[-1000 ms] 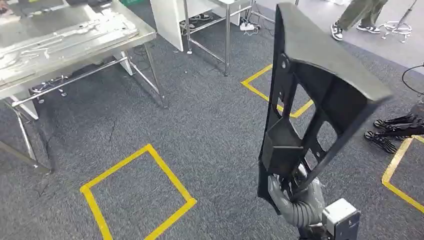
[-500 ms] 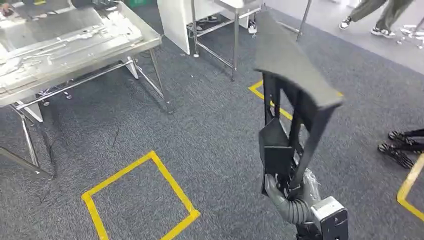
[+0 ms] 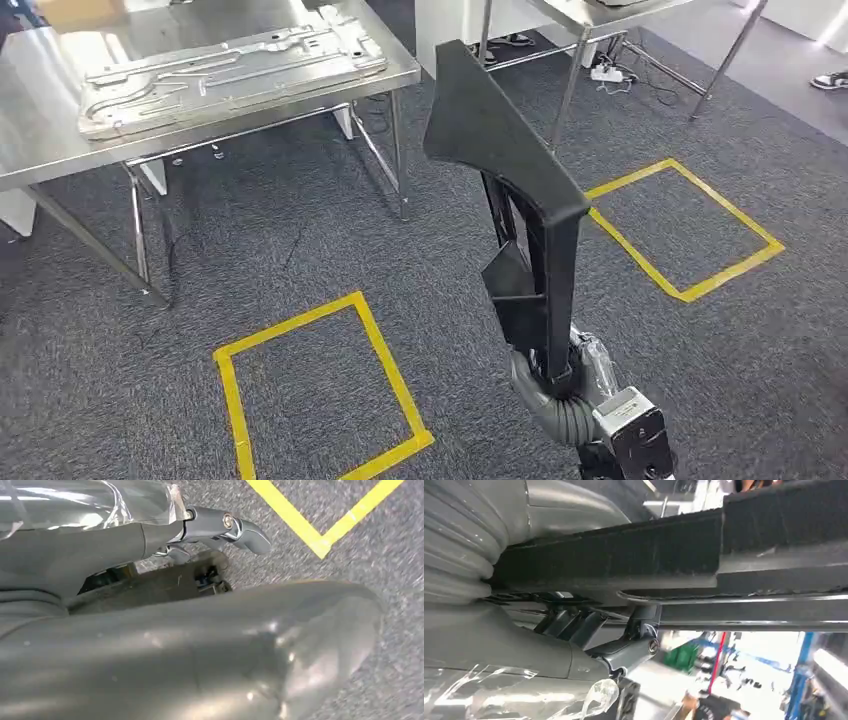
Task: Take the parts from the cabinet and place them on the table.
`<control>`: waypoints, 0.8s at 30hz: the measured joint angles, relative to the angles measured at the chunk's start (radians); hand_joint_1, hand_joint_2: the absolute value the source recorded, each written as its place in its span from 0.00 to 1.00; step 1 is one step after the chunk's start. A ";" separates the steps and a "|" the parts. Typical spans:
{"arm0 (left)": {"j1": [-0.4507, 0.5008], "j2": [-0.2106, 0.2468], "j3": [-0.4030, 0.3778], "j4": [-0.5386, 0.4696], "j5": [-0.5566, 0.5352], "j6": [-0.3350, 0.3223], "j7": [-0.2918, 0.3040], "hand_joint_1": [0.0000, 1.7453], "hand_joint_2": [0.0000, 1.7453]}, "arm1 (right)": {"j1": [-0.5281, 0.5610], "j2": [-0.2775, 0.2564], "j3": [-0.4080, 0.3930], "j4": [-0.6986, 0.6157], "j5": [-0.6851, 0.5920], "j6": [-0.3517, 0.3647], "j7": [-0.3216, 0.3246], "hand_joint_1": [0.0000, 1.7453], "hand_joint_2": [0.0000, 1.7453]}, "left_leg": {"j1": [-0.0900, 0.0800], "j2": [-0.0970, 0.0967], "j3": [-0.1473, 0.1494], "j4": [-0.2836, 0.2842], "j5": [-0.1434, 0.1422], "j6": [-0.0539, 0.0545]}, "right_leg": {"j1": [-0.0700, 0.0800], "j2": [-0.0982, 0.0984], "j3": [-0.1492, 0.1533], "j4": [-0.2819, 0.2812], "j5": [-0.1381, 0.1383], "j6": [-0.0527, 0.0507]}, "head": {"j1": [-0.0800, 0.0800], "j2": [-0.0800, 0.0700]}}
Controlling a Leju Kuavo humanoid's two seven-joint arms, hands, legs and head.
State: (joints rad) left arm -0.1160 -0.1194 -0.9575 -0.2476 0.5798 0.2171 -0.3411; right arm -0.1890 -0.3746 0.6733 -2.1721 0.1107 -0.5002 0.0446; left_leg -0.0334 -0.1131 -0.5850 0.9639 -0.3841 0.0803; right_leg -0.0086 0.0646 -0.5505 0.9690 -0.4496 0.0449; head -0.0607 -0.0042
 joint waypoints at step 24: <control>0.004 0.003 -0.016 0.002 0.025 -0.004 0.023 0.00 0.00 | 0.001 0.010 0.016 0.024 -0.083 -0.017 -0.048 1.00 1.00 | 0.023 0.111 0.028 -0.024 -0.014 -0.004 | -0.012 -0.070 -0.103 0.294 -0.176 0.023 | -0.003 0.000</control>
State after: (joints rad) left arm -0.1119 -0.1167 -0.9739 -0.2457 0.6046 0.2129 -0.3181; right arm -0.1884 -0.3643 0.6889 -2.1477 0.0275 -0.5177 -0.0038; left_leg -0.0109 -0.0024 -0.5570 0.9400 -0.3985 0.0759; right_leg -0.0202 -0.0057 -0.6538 1.2627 -0.6258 0.0677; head -0.0641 -0.0042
